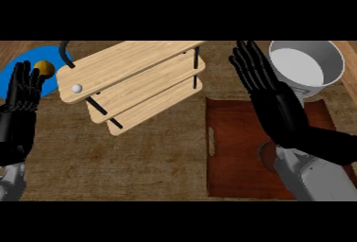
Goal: Pick the cupcake from the tray and place it in the tiered shelf
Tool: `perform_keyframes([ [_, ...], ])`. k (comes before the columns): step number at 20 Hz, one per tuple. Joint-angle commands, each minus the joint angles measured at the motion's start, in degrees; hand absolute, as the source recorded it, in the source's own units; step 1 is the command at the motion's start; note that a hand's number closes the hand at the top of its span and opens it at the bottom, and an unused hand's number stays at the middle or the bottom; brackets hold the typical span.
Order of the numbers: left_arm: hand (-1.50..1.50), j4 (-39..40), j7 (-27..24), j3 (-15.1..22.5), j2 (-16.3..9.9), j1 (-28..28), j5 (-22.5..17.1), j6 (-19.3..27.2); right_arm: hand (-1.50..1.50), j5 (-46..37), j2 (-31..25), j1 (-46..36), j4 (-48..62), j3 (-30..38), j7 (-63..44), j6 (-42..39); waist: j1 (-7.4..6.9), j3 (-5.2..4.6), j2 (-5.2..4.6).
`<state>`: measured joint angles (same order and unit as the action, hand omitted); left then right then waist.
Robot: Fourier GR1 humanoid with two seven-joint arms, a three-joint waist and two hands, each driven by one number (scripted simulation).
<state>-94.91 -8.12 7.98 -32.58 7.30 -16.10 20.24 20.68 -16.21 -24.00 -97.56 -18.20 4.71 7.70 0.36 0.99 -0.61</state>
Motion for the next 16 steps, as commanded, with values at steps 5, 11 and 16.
perform_keyframes([
  [5, 0.0, 8.7, 9.6, -0.6, 2.5, -9.9, -5.1, 1.7, 1.5, -11.9, -4.4, 16.2, 2.7, 17.1, 3.6, 25.4, 11.95, -1.2, 0.87],
  [11, 0.0, 11.9, 14.3, 0.4, 6.2, -15.1, -10.4, 0.1, -1.5, -10.7, 3.2, 35.5, 10.0, 27.4, 1.8, 42.2, 14.32, -0.99, 0.84],
  [16, 0.0, 13.2, 15.5, 1.7, 6.3, -14.9, -11.8, -3.7, -1.5, -13.2, 15.7, 52.8, -0.2, 21.7, 16.5, 45.0, 8.02, -1.04, 1.55],
])
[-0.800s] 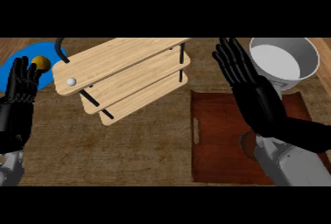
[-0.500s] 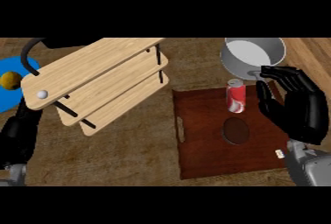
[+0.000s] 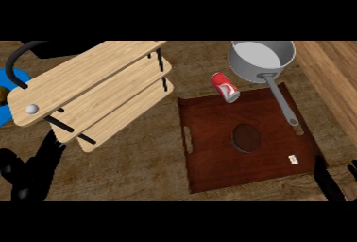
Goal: Pick the cupcake from the tray and place it in the tiered shelf
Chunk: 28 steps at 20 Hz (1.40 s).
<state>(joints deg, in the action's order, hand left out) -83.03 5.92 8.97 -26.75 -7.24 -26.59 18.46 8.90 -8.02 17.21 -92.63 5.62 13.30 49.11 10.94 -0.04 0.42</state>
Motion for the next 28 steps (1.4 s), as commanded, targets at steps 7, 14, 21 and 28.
perform_keyframes([
  [7, 0.0, 5.5, 3.4, 2.0, 1.4, 7.3, -0.4, -5.1, -1.5, -3.0, 7.9, 32.8, -20.4, -20.9, 13.7, 6.4, -7.92, -0.1, -0.33],
  [14, 0.0, 5.7, 5.3, 3.5, 1.8, 10.2, 1.2, -6.6, -1.5, -19.3, 4.0, 42.8, -32.3, -31.2, -7.0, 13.8, -11.46, -0.17, -1.14],
  [21, 0.0, 5.7, 6.7, 3.9, 1.9, 12.9, 1.7, -7.8, -1.5, -33.1, 7.1, 42.5, -35.7, -30.1, -26.1, 15.2, -13.76, -0.23, -2.04],
  [28, 0.0, 6.6, 6.7, 4.9, 4.2, 13.5, 3.2, -6.2, -1.5, -42.3, 8.0, 39.2, -34.7, -25.8, -43.7, 9.9, -14.94, -0.2, -2.5],
])
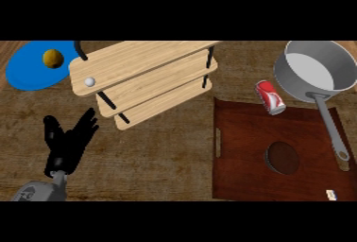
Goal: Pick the cupcake from the tray and place it in the tiered shelf
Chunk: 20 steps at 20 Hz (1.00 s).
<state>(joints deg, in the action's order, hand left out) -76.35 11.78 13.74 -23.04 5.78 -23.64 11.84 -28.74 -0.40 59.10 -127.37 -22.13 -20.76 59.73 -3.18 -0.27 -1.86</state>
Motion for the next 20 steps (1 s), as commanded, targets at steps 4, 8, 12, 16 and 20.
perform_keyframes([
  [4, 0.0, 1.5, 0.8, -1.8, -1.2, 1.6, -0.9, -2.0, -1.5, -12.4, 0.4, -5.7, 1.0, 2.8, -19.6, -5.7, -0.8, -0.03, -0.17],
  [8, 0.0, 1.4, 2.1, -0.2, 1.0, 2.4, 0.5, -0.1, -1.5, -20.5, 0.4, -12.6, 0.5, 4.3, -31.7, -12.0, -0.04, 0.02, 0.25],
  [12, 0.0, 1.3, 0.2, -0.9, 0.9, 0.3, 1.0, -0.1, -1.5, -28.0, 0.4, -22.4, 6.7, 5.0, -43.7, -11.6, 0.44, 0.07, 0.71],
  [16, 0.0, 2.4, -1.2, -0.9, 1.4, -1.0, 1.5, -0.9, -1.5, -36.1, 0.4, -31.6, 9.6, 6.7, -55.3, -16.8, 1.27, 0.09, 1.03],
  [20, 0.0, 3.8, -1.1, -1.7, 2.3, -1.0, 1.0, -1.3, -1.5, -40.6, 0.4, -39.9, 10.8, 7.9, -62.3, -23.6, 1.96, 0.13, 1.37],
])
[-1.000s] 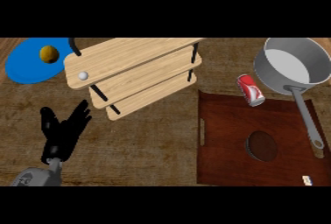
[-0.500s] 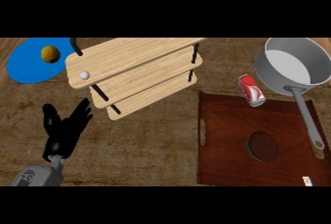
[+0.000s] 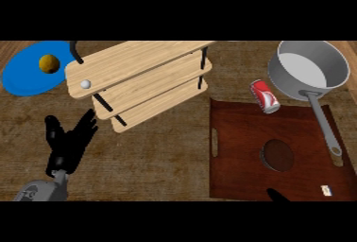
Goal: Pick the cupcake from the tray and place it in the tiered shelf
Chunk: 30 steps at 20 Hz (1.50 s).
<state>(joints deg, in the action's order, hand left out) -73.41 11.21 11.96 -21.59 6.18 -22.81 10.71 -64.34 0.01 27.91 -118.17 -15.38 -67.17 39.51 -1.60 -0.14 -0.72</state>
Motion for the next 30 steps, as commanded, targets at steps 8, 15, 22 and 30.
perform_keyframes([
  [8, 0.0, -1.4, -0.6, -1.6, -0.8, -2.6, 0.5, -1.5, -1.5, -3.7, 0.0, -18.3, 13.2, 5.3, -17.5, -3.4, 0.92, 0.13, 0.57],
  [15, 0.0, -1.1, 2.0, -2.9, -0.7, -1.5, 0.5, -0.8, -1.5, -4.7, 0.0, -21.9, 19.7, 7.8, -18.1, -2.2, 1.3, 0.13, 0.64],
  [22, 0.0, -0.3, -2.0, -3.6, 0.3, -4.6, 1.3, -2.8, -1.5, -5.5, 0.0, -21.4, 23.9, 4.9, -16.6, 5.1, 1.5, 0.12, 0.68],
  [30, 0.0, 2.9, 0.7, -5.9, 0.4, 0.5, 1.9, -3.6, -1.5, -2.6, 0.0, -28.6, 34.7, 8.6, -11.7, 7.5, 1.47, 0.14, 0.55],
])
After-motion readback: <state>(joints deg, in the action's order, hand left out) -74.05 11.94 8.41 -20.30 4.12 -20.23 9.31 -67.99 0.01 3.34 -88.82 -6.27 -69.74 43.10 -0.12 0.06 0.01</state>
